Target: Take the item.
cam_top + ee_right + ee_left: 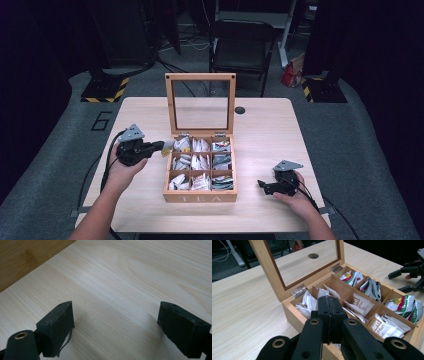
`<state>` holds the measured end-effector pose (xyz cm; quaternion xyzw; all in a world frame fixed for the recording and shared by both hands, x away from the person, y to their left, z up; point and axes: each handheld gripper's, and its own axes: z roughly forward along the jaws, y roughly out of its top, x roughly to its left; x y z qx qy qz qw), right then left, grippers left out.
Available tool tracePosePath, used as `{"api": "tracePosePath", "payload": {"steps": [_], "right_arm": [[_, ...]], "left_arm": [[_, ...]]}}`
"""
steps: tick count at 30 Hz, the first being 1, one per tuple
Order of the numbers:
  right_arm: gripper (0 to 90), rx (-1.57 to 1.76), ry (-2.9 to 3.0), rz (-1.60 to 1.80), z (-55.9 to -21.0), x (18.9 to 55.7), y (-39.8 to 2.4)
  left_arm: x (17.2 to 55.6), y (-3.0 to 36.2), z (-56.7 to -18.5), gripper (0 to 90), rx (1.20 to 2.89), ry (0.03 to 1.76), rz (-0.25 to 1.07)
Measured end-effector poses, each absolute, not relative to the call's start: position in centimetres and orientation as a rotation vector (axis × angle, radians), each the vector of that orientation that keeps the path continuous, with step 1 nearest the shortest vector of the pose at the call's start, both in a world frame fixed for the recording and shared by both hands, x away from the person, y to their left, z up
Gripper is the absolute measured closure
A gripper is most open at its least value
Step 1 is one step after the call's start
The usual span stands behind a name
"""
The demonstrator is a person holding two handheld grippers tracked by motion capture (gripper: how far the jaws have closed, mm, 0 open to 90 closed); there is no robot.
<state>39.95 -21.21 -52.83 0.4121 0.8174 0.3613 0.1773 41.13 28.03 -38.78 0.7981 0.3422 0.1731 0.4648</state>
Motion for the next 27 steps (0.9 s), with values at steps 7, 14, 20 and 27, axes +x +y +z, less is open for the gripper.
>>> {"api": "tracePosePath", "payload": {"steps": [7,14,20,27], "right_arm": [[12.9,1.165,2.313,1.022,-52.8,40.0,-21.2],[12.9,1.165,2.313,1.022,-52.8,40.0,-21.2],[12.9,1.165,2.313,1.022,-52.8,40.0,-21.2],[12.9,1.165,2.313,1.022,-52.8,40.0,-21.2]], "left_arm": [[41.0,28.5,-38.1,89.4,1.954,0.844,0.445],[40.9,29.1,-37.4,89.4,1.949,0.856,0.462],[40.7,29.7,-36.6,89.4,1.931,0.871,0.482],[40.5,30.6,-36.0,89.4,1.927,0.883,0.499]]}}
